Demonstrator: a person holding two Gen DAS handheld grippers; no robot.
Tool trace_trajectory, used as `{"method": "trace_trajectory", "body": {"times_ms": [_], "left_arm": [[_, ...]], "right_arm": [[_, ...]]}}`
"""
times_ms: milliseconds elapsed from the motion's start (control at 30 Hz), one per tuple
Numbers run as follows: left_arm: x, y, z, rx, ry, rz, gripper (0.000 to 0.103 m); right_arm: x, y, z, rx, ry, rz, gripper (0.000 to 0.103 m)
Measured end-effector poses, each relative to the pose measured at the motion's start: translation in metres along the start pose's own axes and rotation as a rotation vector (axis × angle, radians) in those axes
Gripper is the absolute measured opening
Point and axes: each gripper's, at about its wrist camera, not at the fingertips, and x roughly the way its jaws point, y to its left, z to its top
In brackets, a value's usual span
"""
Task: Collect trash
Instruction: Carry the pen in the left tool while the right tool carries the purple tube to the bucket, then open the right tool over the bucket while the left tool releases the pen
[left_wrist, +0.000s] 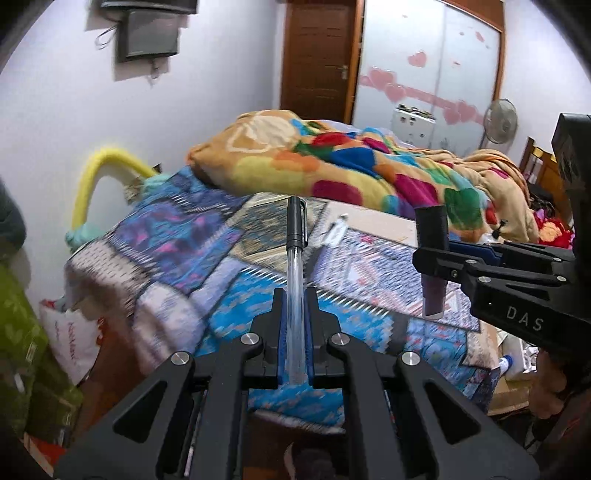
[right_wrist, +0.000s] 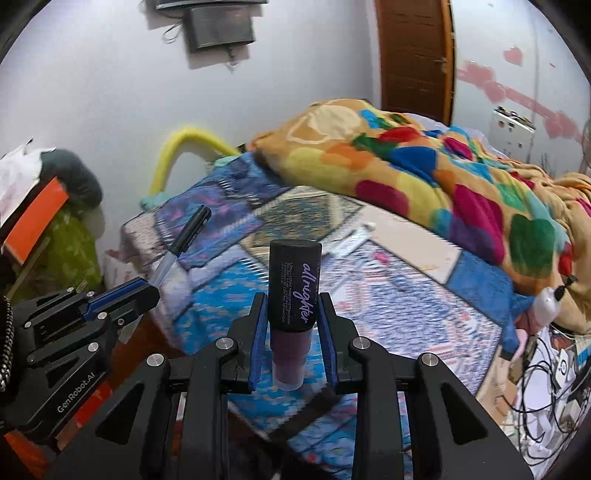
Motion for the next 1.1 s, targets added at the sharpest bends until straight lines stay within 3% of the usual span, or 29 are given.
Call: {"method": "trace_trajectory", "body": {"times_ms": [533, 700, 1100], "left_arm": [[-0.051, 0.153, -0.102, -0.232, 0.099, 0.178, 0.008], [-0.044, 0.190, -0.148, -0.298, 0.179, 0.216, 0.008], [0.012, 0.227, -0.234, -0.407, 0.391, 0.218, 0.008]], "right_arm": [[0.050, 0.146, -0.028, -0.170, 0.129, 0.186, 0.024], [0.076, 0.182, -0.044, -0.200, 0.197, 0.234, 0.024], [0.158, 0.248, -0.089, -0.261, 0.425, 0.293, 0.024]]}}
